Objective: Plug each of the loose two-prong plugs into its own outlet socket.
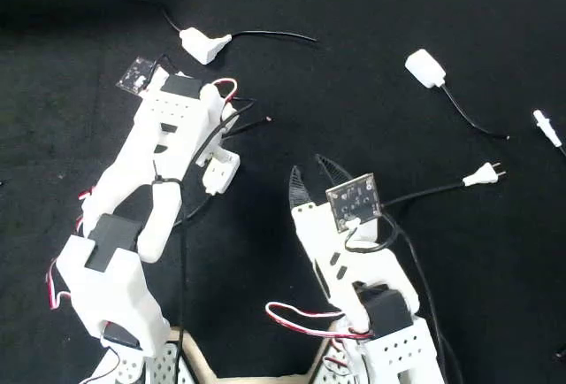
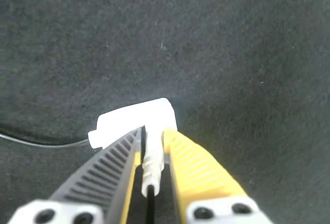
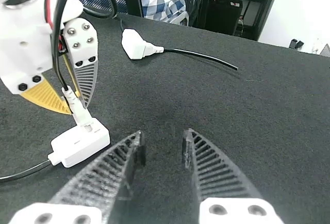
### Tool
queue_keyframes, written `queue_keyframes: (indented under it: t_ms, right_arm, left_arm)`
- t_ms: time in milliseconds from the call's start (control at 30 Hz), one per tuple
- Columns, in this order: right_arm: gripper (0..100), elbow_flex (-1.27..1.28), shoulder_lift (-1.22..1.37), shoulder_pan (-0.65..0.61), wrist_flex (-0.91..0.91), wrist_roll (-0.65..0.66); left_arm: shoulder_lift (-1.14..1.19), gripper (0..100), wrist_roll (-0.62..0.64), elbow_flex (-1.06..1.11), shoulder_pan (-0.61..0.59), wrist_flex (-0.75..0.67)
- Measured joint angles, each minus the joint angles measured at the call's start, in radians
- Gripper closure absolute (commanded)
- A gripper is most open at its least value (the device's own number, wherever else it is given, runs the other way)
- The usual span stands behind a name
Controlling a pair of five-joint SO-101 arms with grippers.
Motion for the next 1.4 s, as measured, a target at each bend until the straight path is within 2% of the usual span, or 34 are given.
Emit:
queue_keyframes:
  t_ms: [1400]
  right_arm:
    - [86.1, 0.0, 0.0, 0.0, 0.0, 0.0]
  left_arm:
    - [0.057, 97, -0.002, -0.026, 0.026, -0.057]
